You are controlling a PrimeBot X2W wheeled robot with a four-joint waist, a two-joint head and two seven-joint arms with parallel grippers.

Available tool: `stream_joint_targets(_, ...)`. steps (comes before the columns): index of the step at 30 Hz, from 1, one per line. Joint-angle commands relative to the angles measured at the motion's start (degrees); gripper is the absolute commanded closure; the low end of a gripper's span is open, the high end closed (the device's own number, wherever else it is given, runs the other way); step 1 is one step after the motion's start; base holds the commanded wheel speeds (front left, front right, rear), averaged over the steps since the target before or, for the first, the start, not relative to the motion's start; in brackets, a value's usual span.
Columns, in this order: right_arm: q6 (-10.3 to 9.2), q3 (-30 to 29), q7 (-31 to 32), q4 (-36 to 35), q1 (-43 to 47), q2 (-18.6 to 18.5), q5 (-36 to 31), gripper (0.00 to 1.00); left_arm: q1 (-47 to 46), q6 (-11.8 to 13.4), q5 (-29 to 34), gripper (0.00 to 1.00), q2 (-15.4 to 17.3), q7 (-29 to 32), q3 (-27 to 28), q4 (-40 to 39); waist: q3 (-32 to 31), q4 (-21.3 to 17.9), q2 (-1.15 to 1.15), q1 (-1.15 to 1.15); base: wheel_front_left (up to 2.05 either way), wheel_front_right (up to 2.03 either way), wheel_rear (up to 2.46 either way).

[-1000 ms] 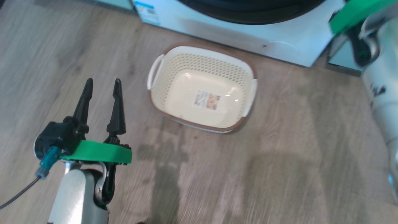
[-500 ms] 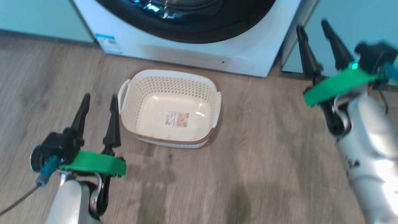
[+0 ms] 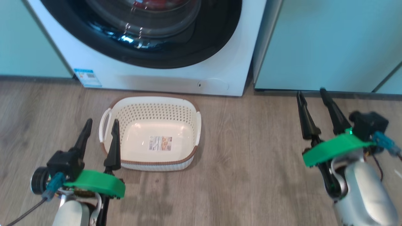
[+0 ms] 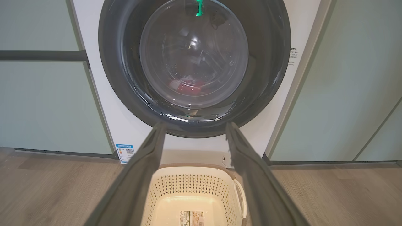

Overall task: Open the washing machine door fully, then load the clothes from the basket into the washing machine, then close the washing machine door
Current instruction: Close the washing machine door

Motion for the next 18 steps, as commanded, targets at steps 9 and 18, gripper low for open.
stream_joint_targets(9, -0.02, -2.76, 3.91, -11.08, 7.24, 2.42, -3.19, 0.0, 1.97, 0.99, 0.62, 0.0, 1.96, 1.21, 1.29, -3.33, -2.8, -2.68, 0.0, 0.0, 0.0, 0.0, 0.0)
stream_joint_targets(18, -0.02, -4.63, 7.61, -17.45, 12.0, 3.17, -4.39, 0.0, 4.19, 1.44, 0.01, 0.0, 2.35, 1.86, 1.28, -4.28, -3.83, -2.76, 0.0, 0.0, 0.0, 0.0, 0.0)
